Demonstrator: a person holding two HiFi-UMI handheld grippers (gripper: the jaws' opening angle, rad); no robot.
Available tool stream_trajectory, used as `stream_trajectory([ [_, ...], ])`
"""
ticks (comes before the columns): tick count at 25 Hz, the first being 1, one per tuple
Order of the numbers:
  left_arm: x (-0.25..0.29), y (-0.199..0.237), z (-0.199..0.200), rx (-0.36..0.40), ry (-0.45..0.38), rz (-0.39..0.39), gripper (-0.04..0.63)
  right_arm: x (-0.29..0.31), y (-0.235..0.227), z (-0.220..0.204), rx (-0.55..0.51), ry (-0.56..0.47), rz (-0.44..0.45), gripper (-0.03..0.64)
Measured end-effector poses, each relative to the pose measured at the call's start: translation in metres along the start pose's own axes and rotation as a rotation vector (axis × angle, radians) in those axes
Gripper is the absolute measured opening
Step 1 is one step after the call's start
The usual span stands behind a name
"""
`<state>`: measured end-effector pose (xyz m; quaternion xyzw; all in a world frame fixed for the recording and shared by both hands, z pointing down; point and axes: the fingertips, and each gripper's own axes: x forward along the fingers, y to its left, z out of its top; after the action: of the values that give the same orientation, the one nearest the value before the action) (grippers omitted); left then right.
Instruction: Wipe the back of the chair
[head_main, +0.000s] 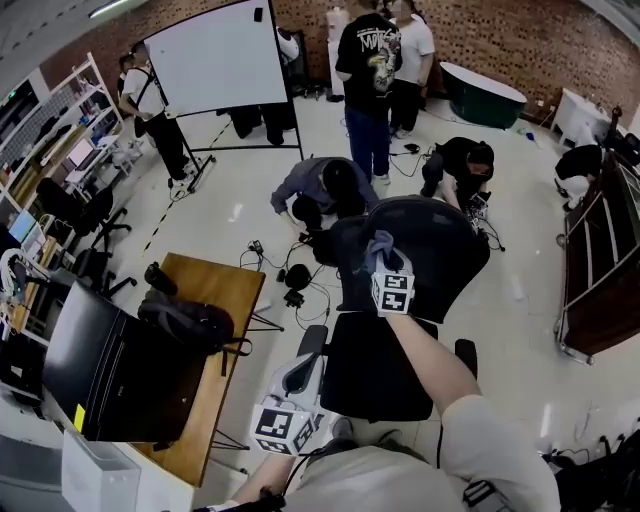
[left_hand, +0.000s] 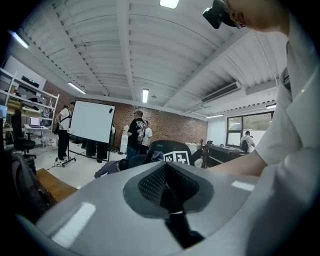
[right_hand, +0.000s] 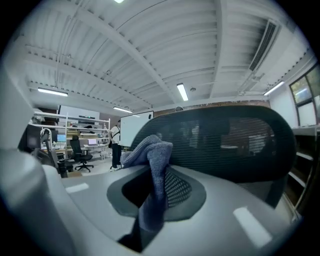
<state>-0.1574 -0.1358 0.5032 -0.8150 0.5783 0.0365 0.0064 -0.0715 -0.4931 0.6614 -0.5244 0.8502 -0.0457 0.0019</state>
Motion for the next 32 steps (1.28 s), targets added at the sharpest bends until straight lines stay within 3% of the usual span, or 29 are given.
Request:
stream_trajectory([
  [9, 0.017, -0.027, -0.01, 0.0, -0.045, -0.195, 0.055, -0.101, -0.16, -0.034, -0.012, 0.024, -0.316, 0.054],
  [12, 0.021, -0.042, -0.022, -0.011, -0.039, -0.252, 0.055, -0.119, -0.184, -0.045, -0.031, 0.051, -0.351, 0.054],
  [16, 0.023, -0.05, -0.023, -0.008, -0.042, -0.263, 0.055, -0.124, -0.162, -0.031, -0.047, 0.005, -0.31, 0.054],
  [20, 0.03, -0.035, 0.0, 0.024, -0.058, -0.202, 0.055, -0.091, -0.08, -0.014, -0.046, -0.017, -0.143, 0.054],
  [23, 0.034, -0.023, 0.008, 0.017, -0.053, -0.138, 0.055, -0.039, -0.003, -0.033, -0.071, 0.042, 0.021, 0.054],
  [26, 0.037, -0.018, 0.013, 0.033, -0.034, -0.073, 0.055, 0.019, 0.046, -0.071, -0.098, 0.133, 0.113, 0.054],
  [32, 0.043, 0.0, -0.016, 0.015, 0.048, 0.083, 0.055, 0.116, 0.035, -0.115, -0.081, 0.222, 0.115, 0.054],
])
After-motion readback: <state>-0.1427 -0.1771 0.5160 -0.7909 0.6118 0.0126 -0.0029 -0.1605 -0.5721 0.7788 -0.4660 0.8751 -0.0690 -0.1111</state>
